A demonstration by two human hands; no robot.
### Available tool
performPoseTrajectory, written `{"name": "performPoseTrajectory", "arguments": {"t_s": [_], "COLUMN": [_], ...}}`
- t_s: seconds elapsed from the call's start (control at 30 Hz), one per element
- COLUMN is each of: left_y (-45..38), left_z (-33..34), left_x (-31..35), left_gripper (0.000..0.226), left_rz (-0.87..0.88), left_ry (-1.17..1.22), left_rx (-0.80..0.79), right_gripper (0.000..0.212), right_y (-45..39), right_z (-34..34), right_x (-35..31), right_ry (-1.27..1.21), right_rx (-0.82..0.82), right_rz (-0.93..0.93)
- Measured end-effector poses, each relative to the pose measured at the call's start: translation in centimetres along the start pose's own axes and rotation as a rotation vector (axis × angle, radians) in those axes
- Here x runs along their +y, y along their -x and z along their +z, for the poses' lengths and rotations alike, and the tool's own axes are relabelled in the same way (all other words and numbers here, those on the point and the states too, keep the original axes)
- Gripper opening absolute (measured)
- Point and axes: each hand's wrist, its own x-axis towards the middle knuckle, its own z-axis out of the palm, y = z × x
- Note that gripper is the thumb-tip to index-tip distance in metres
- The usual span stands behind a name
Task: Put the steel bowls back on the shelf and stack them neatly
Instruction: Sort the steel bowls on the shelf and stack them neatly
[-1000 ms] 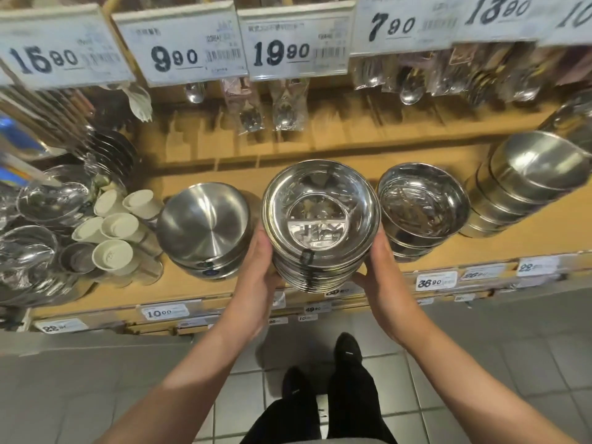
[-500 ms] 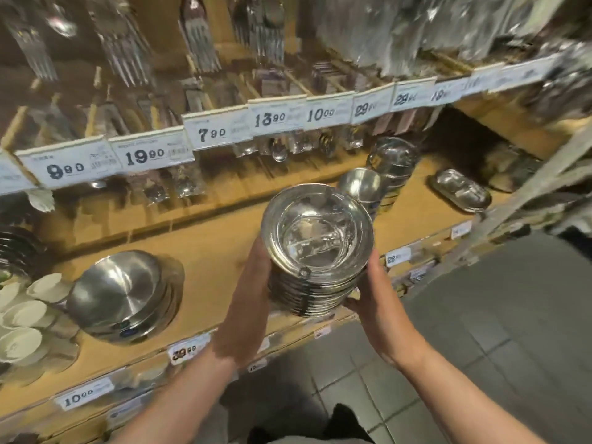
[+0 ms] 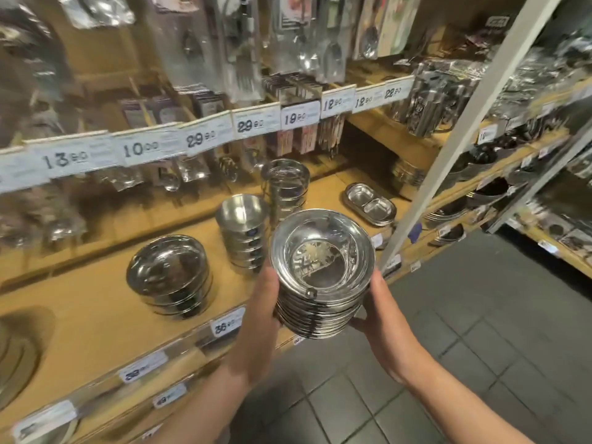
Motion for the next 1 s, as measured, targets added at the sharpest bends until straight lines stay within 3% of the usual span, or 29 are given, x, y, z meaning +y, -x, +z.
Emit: {"name": "performPoseTrajectory", "arguments": {"t_s": [0.13, 0.27, 0.37, 0.47, 0.6, 0.8, 1.0], "left_y": [-4.2, -9.8, -14.1, -17.8, -21.8, -25.9, -27.7], "left_z": [3.9, 5.5, 5.8, 6.1, 6.5, 7.3, 7.8], "left_x": [-1.2, -2.3, -4.0, -6.1, -8.5, -10.0, -10.7], "left_gripper": [0.059, 0.083, 0.091, 0.085, 0.086, 0.064, 0.067], "left_rz": [-0.001, -0.017, -0.021, 0.016, -0.001, -0.013, 0.022], "left_ry": [-0.017, 0.039, 0.106, 0.095, 0.065, 0.069, 0.066], "left_rx": [0.062, 0.133, 0.179, 0.193, 0.294, 0.362, 0.413], "right_gripper": [0.051, 0.042, 0.054, 0.075, 0.067, 0.069, 0.081], "right_y": [-3.6, -9.1, -13.7, -17.9, -22.4, -26.7, -29.7], "right_z": [-5.2, -8.7, -10.6, -12.5, -15.1, -16.8, -17.4], "right_x": [0.4, 1.3, 2.0, 3.5, 5.7, 6.6, 6.7], "right_ry": [0.000, -0.022, -0.017, -0.024, -0.023, -0.080, -0.085], "right_rx": [-0.035, -0.067, -0.093, -0.096, -0.160, -0.189, -0.305], "right_rz": [0.023, 0.054, 0.078, 0.101, 0.083, 0.127, 0.143]}}
